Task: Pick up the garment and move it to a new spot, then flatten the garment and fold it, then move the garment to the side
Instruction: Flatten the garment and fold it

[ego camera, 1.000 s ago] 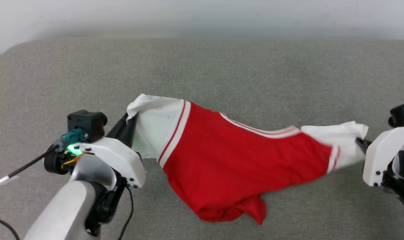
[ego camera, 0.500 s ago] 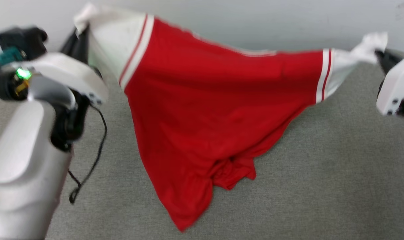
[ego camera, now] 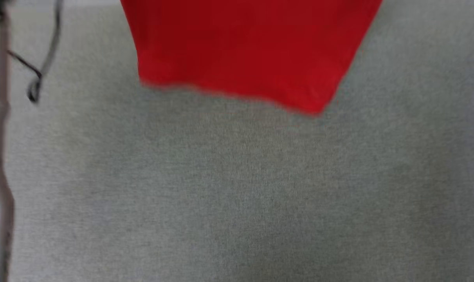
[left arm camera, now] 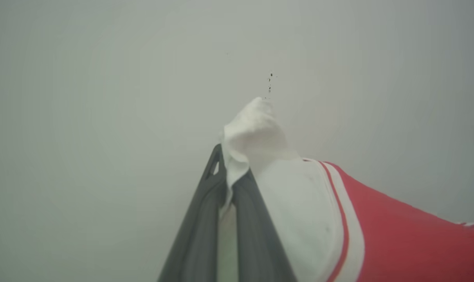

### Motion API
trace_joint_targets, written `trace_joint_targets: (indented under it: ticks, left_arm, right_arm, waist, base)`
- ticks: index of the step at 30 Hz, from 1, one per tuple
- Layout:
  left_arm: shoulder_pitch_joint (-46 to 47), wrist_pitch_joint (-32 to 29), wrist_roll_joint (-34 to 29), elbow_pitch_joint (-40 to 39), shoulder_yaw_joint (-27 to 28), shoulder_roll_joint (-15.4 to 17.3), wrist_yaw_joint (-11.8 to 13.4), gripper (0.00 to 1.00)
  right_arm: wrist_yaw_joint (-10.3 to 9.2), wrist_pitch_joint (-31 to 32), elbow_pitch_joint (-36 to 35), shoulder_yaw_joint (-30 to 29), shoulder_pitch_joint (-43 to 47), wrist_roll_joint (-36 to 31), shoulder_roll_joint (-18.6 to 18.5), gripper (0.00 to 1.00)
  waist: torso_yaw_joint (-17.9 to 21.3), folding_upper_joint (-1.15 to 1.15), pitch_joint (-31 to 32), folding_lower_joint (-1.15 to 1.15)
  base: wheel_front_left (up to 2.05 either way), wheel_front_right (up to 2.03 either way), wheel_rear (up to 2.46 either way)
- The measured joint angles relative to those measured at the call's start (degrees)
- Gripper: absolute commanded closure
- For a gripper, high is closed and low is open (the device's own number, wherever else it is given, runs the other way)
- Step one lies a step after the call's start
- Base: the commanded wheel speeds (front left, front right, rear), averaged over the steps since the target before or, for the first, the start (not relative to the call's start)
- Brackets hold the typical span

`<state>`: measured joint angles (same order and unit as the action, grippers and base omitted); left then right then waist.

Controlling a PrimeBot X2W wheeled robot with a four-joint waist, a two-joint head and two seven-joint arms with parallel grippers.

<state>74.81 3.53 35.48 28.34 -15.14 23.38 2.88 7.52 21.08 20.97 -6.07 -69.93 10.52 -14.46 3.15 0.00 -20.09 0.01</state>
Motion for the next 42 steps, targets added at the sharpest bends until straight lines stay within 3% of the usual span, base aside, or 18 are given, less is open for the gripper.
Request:
trace_joint_targets:
  ticks: [10,20,31,42]
  left_arm:
    - [16.9,3.3,-1.6,5.1,0.5,0.8,-1.9,1.0]
    - [19.9,3.4,-1.9,9.8,-1.1,-0.7,-2.5,1.0]
    - [12.1,6.3,1.4,15.9,-1.4,-3.1,-6.1,1.0]
    - [-9.4,9.4,4.2,17.6,-2.8,-5.5,-8.3,1.0]
  right_arm:
    - [0.0,-7.8,7.1,1.7,-18.5,-0.5,-0.6,1.0]
    - [0.0,-12.1,15.4,7.2,-25.3,0.9,-0.4,1.0]
    - [0.0,-15.8,25.3,15.2,-22.0,5.4,0.3,1.0]
    - [0.0,-20.2,26.3,22.5,-1.4,11.6,0.0,1.0]
  waist:
    - [0.6,0.0,-11.0,0.01]
    - [0.8,0.0,-19.0,0.0]
    - [0.6,0.0,-19.5,0.0]
    - [0.2,0.0,-8.6,-0.01]
  base:
    - [0.0,0.0,0.0]
    - [0.0,0.0,0.0]
    - [0.0,0.0,0.0]
    - [0.0,0.0,0.0]
